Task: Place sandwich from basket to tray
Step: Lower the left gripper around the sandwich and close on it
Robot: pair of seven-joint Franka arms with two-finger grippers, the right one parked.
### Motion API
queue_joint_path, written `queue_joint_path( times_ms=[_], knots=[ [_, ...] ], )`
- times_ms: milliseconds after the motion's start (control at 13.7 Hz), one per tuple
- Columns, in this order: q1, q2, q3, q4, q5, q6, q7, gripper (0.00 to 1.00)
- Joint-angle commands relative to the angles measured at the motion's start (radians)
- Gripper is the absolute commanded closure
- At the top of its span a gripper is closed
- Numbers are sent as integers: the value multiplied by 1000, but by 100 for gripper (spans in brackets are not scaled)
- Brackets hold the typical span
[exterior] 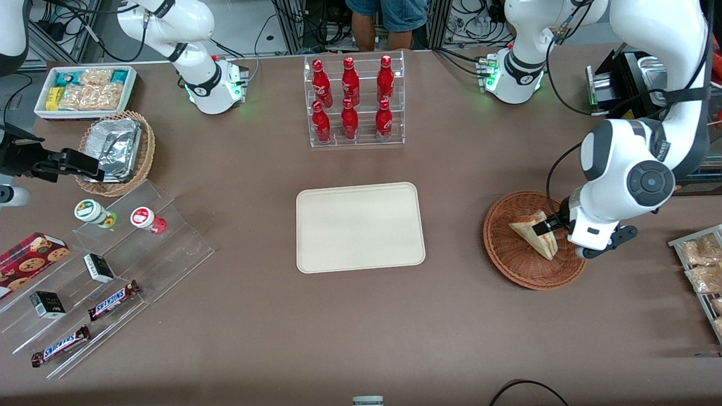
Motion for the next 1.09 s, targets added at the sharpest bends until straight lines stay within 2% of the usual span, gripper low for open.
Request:
queue_joint_path(
  times_ms=[0,728,1020],
  knots=[
    [-11,-29,5,-58,0,46,-71,0],
    [-5,-52,5,-247,-9,296,-154,0],
    [-2,-32,7,-268,-11,353,-154,0]
  ],
)
